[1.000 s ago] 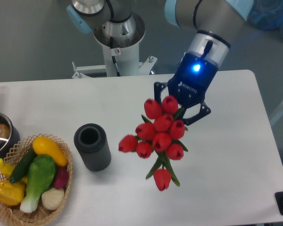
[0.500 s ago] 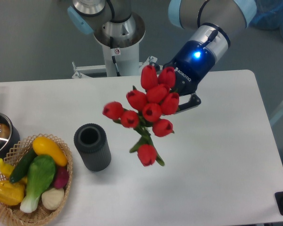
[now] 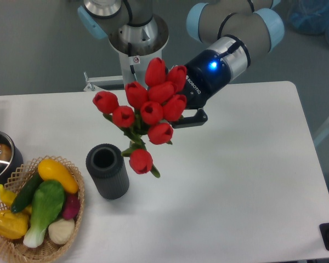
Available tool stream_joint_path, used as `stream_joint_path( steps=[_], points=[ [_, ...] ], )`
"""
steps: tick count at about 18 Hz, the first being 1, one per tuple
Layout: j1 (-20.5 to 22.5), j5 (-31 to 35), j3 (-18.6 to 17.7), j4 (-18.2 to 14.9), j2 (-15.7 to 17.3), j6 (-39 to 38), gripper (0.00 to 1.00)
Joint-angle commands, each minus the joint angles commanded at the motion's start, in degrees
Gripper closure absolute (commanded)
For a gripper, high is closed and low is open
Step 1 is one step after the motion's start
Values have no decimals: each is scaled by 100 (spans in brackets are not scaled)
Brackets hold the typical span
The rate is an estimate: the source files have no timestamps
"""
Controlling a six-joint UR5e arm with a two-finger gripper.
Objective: Insert the flowers into the vase
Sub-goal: 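Lift the tulip bunch and carry it over the grey vase, then lower the tulip stems down into the grey vase opening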
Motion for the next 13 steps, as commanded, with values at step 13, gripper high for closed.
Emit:
stream_joint_path(
  steps=[13],
  points=[
    [-290, 0, -430, -9, -79, 9, 100]
  ],
)
